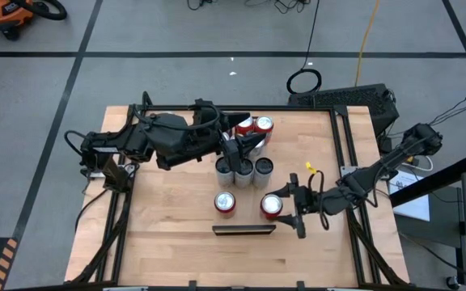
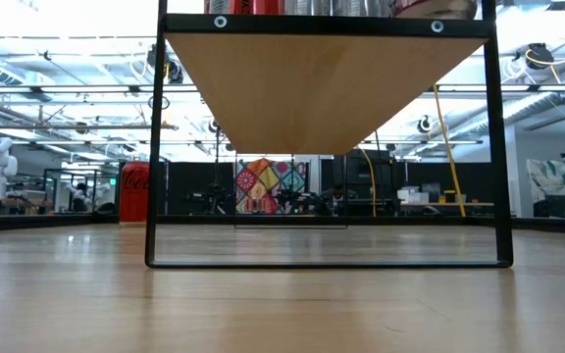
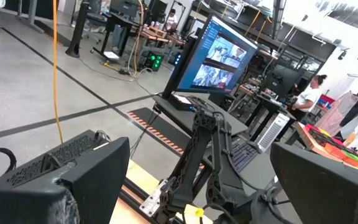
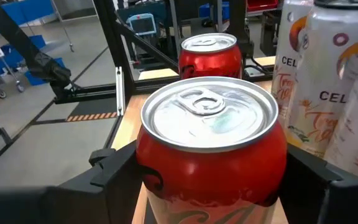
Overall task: Place canned beverage on shelf
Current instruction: Put the right red soda can on the shelf aligned with the other red soda can
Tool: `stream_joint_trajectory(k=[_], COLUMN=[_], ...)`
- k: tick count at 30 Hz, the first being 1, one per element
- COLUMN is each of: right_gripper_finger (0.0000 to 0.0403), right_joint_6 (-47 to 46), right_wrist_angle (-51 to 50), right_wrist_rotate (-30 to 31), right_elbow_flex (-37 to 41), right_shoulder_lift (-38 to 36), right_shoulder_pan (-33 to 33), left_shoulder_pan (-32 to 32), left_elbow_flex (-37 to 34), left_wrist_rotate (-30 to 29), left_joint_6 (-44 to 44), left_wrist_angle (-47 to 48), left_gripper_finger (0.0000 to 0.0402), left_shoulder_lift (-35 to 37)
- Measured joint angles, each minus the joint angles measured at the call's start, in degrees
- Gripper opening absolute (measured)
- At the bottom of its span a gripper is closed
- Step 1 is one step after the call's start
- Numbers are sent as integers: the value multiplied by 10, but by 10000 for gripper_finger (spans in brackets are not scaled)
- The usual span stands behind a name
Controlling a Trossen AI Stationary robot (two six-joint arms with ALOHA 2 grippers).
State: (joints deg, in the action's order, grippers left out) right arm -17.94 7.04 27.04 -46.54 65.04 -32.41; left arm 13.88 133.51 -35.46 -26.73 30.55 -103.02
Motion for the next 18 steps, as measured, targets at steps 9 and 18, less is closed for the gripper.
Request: stream_joint_trajectory(k=[9,18], right_gripper_finger=[269,270], right_joint_6=[4,9], right_wrist_angle=[9,21], right_wrist_rotate=[0,0], right_elbow_flex=[0,-1], right_shoulder_lift=[27,42], right_shoulder_pan=[0,2], left_shoulder_pan=[5,5], left_elbow_flex=[0,0], left_wrist_rotate=[0,0], left_joint_6=[0,1], left_wrist_angle=[0,0], left_gripper_finger=[393,393], left_shoulder_lift=[0,0])
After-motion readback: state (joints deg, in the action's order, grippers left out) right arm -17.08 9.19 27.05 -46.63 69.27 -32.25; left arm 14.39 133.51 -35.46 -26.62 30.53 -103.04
